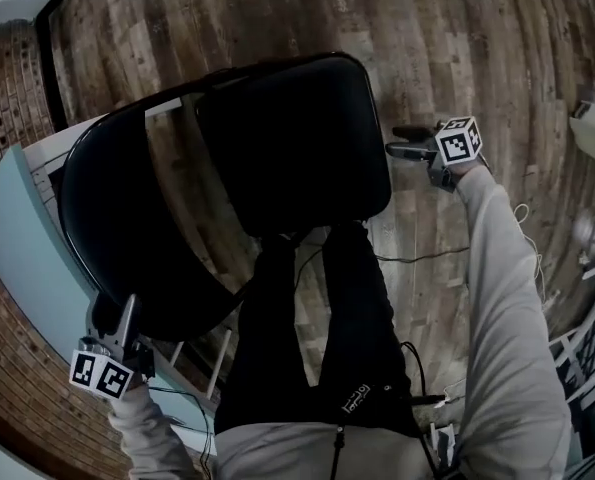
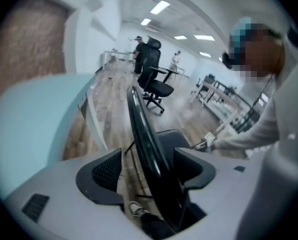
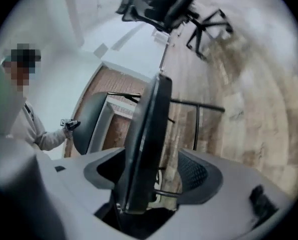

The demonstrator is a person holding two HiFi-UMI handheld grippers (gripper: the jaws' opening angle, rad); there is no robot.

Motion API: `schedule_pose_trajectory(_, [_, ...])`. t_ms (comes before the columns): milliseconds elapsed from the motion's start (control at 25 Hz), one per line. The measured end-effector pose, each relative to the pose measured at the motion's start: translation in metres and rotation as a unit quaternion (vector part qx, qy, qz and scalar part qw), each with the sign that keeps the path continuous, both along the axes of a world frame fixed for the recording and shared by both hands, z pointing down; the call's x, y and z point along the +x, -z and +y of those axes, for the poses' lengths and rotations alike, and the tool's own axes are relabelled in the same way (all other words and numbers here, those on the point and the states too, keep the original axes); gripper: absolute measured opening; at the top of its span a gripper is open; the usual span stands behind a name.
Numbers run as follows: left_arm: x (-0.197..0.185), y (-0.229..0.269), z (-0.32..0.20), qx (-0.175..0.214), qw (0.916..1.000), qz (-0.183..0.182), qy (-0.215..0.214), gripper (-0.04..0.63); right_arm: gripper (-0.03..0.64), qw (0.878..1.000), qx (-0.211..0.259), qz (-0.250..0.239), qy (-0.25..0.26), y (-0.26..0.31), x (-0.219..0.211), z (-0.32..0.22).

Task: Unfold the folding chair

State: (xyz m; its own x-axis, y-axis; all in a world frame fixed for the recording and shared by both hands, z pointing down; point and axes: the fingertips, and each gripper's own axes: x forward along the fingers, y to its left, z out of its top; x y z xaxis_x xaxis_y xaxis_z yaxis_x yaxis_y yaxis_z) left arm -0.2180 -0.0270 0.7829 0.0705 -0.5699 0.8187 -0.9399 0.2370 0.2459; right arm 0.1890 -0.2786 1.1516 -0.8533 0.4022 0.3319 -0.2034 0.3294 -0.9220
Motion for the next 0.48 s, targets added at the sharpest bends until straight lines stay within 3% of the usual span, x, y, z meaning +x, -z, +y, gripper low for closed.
schedule_pose_trajectory(80, [-0.010, 0.019, -0.008, -0.013, 0.9963, -0.077, -0.036, 0.341, 0.313, 0.996, 0.081, 0.011, -0.028, 0.053, 0.006, -0.028])
schedule_pose_trajectory(240, [-0.025, 0.080, -0.017, 0.010, 0.9907, -0.126, -0.050, 0.374, 0.313, 0.967, 0.245, 0.029, -0.065, 0.195, 0.005, -0.058])
schedule_pose_trajectory(360, [-0.033, 0.136, -0.028, 0.057, 0.9904, -0.116, -0.048, 0.374, 0.313, 0.943, 0.318, 0.040, -0.095, 0.302, -0.002, -0.063])
schedule_pose_trajectory(480, [-0.014, 0.186, -0.051, 0.142, 0.9866, -0.046, -0.066, 0.373, 0.313, 0.908, 0.394, 0.066, -0.125, 0.412, -0.014, -0.057])
